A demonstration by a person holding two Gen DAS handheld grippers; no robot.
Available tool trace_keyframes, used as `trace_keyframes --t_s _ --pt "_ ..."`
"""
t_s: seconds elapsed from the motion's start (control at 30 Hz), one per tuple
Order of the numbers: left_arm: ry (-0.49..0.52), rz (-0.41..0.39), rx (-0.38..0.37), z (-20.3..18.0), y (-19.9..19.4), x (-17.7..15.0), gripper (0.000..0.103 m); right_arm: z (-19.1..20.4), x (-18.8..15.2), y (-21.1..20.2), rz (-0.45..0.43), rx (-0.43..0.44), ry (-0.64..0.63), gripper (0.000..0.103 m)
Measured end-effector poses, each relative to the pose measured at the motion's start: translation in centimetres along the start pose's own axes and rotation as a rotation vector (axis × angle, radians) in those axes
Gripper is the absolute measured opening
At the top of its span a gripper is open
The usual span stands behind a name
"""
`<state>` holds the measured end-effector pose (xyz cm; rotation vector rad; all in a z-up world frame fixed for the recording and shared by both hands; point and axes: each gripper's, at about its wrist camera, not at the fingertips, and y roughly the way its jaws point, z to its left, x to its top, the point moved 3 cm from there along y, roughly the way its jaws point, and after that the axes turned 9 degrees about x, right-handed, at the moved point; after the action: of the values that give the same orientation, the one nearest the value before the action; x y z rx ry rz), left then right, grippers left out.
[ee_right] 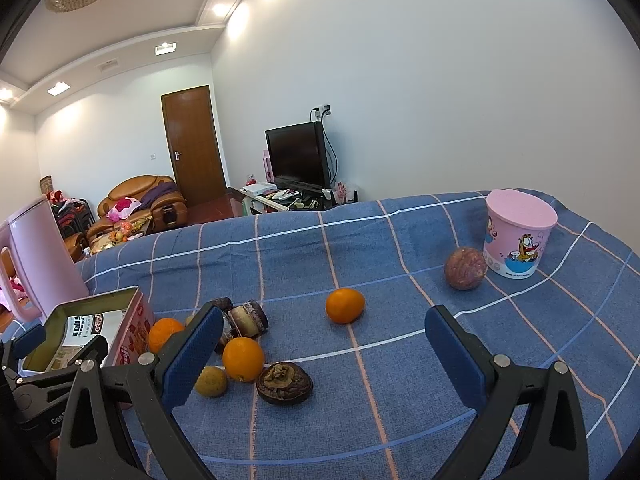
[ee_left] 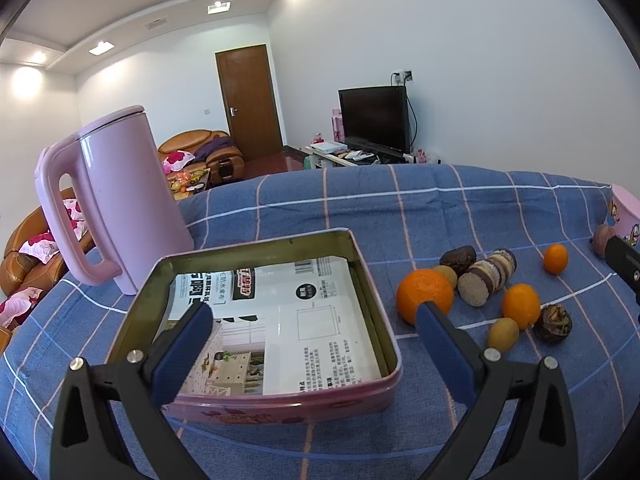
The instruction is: Organize fruits
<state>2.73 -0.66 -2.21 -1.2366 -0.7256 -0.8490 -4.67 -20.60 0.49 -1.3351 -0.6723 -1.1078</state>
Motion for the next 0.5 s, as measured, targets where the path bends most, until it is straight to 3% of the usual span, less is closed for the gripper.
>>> trace_keyframes --t_s 0.5 --pt "0.0 0.001 -0.003 0.02 0.05 -0.04 0.103 -0.08 -0.16 0.16 0.003 -0.005 0.002 0.102"
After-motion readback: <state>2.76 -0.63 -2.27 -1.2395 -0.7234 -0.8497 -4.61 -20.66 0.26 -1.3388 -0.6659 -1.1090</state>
